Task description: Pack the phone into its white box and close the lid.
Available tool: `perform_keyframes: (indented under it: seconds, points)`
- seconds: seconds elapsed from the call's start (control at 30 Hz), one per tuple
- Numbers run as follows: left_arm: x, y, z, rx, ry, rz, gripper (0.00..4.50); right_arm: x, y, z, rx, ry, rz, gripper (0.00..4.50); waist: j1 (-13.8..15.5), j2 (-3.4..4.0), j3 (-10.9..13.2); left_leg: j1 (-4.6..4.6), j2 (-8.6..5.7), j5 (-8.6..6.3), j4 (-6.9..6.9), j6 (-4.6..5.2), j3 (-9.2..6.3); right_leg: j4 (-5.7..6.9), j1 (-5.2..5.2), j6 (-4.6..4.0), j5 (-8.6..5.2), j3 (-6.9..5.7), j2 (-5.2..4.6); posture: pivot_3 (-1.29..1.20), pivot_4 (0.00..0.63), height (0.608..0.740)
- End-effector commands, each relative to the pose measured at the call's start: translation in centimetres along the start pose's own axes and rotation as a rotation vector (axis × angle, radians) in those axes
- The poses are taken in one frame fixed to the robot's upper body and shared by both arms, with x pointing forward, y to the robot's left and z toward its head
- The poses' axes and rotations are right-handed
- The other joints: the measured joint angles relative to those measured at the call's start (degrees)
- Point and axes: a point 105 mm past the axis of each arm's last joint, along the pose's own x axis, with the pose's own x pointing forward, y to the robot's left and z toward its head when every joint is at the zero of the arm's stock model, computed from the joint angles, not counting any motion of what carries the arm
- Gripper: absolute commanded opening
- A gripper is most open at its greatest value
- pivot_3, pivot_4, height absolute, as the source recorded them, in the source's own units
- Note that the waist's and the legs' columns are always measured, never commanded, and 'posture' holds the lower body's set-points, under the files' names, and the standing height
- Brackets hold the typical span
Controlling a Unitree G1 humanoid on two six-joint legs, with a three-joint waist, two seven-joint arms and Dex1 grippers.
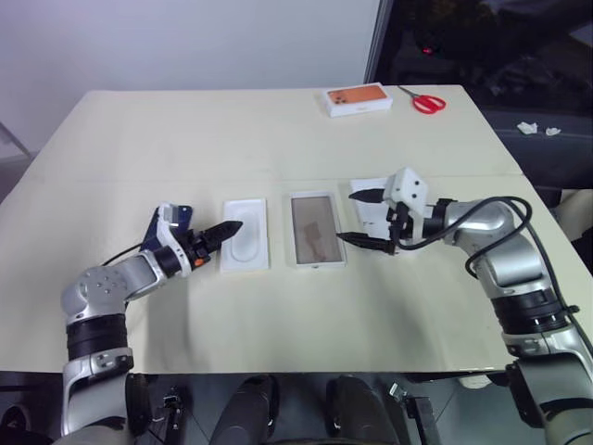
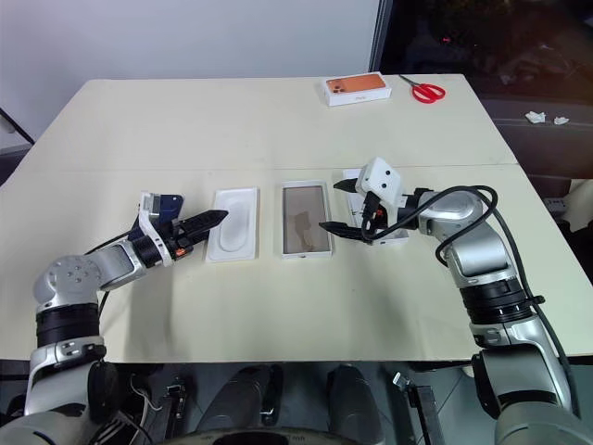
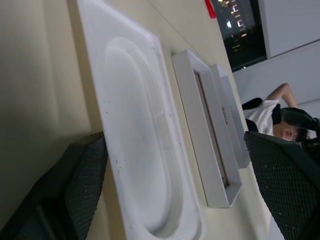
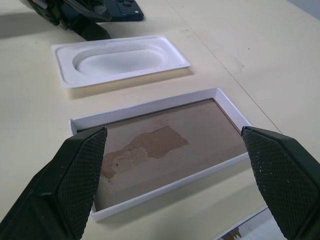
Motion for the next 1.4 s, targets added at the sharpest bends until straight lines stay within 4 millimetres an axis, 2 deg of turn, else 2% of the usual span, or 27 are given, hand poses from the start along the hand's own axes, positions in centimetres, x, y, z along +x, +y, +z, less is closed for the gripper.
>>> perform_keyframes:
  seconds: [0.03, 0.17, 0.2, 0.23, 0.4, 0.53, 0.7, 0.77, 0.83, 1.13, 1.23, 1.4]
  points:
    - [0.1, 0.1, -0.7, -0.038, 0.021, -0.011, 2.72, -0.6, -0.2, 1.6, -0.071, -0.028, -0.017, 4.50, -0.1, -0.01, 0.0, 0.00, 0.00, 0.00, 0.00, 0.00, 0.00, 0.00, -0.01, 0.00, 0.00, 0.00, 0.00, 0.00, 0.150, 0.740]
    - [-0.4, 0.4, -0.5, -0.072, 0.005, -0.016, 0.69, -0.7, -0.2, 1.4, -0.071, -0.021, -0.020, 4.50, -0.2, 0.03, 0.0, 0.00, 0.02, 0.01, -0.01, -0.01, 0.00, 0.01, -0.03, 0.00, 0.00, 0.01, 0.02, 0.00, 0.150, 0.740]
    - [-0.5, 0.4, -0.5, -0.073, 0.002, -0.022, 0.27, -0.7, -0.2, 1.4, -0.071, -0.021, -0.021, 4.50, -0.2, 0.05, 0.0, 0.01, 0.02, 0.01, -0.02, -0.01, 0.00, 0.02, -0.02, 0.00, 0.00, 0.01, 0.02, 0.00, 0.150, 0.740]
    - [-0.6, 0.4, -0.4, -0.084, -0.005, -0.027, 0.04, -0.7, -0.2, 1.4, -0.072, -0.020, -0.022, 4.50, -0.2, 0.06, 0.0, 0.03, 0.03, 0.01, -0.03, -0.01, 0.00, 0.03, -0.02, 0.00, 0.00, 0.01, 0.02, 0.00, 0.150, 0.740]
    - [-1.0, 0.4, -0.3, -0.108, -0.013, -0.039, 0.04, -0.7, -0.3, 1.5, -0.079, -0.022, -0.026, 4.50, -0.3, 0.05, 0.0, 0.04, 0.04, 0.01, -0.04, -0.01, 0.01, 0.06, -0.04, 0.00, 0.00, 0.03, 0.03, 0.00, 0.150, 0.740]
    - [-1.7, -0.3, 0.7, -0.114, -0.049, -0.076, 0.04, -0.6, -0.1, 1.3, -0.076, -0.023, -0.018, 4.50, -0.3, 0.04, 0.0, 0.03, 0.04, 0.01, -0.05, -0.01, 0.01, 0.05, -0.05, 0.00, 0.00, 0.04, 0.03, 0.00, 0.150, 0.740]
    - [-3.0, -1.3, 3.1, -0.116, -0.129, -0.117, 0.04, -0.2, 2.1, 0.8, -0.009, -0.021, 0.092, 4.50, -0.2, 0.01, 0.0, -0.01, 0.04, 0.00, -0.05, -0.01, 0.00, 0.05, -0.08, 0.00, 0.00, 0.03, 0.04, 0.00, 0.150, 0.740]
    - [-3.6, -2.1, 4.2, -0.083, -0.141, -0.122, 0.04, 0.9, 4.1, 0.6, 0.027, -0.023, 0.166, 4.50, -0.2, -0.03, 0.0, -0.01, 0.04, 0.00, -0.04, -0.01, 0.00, 0.05, -0.08, 0.00, 0.00, 0.03, 0.03, 0.00, 0.150, 0.740]
    - [-3.8, -2.9, 4.9, -0.048, -0.142, -0.122, 0.04, 2.0, 5.1, 0.2, 0.044, 0.004, 0.204, 4.50, -0.3, -0.03, 0.0, -0.01, 0.04, 0.00, -0.04, -0.01, -0.03, 0.05, -0.08, 0.00, 0.00, 0.02, 0.03, 0.00, 0.150, 0.740]
    - [-3.2, -3.4, 4.8, -0.007, -0.131, -0.105, 0.04, 4.4, 5.3, -2.2, 0.009, 0.131, 0.248, 4.50, -0.3, -0.04, 0.0, -0.01, 0.03, 0.12, -0.06, -0.21, -0.01, 0.05, -0.10, 0.00, 0.00, 0.02, 0.03, 0.00, 0.150, 0.740]
    - [-3.1, -3.6, 4.7, 0.004, -0.132, -0.104, 0.00, 4.6, 5.6, -3.3, -0.004, 0.176, 0.273, 3.61, -0.3, -0.04, 0.0, -0.01, 0.03, 0.12, -0.05, -0.21, -0.01, 0.05, -0.10, 0.00, 0.00, 0.03, 0.03, 0.00, 0.150, 0.740]
    - [-3.4, -3.3, 4.6, 0.002, -0.140, -0.085, 0.00, 4.6, 5.6, -3.6, -0.007, 0.178, 0.275, 1.09, -0.3, -0.04, 0.0, -0.01, 0.02, 0.13, -0.05, -0.23, -0.01, 0.05, -0.10, 0.00, 0.00, 0.03, 0.03, 0.00, 0.150, 0.740]
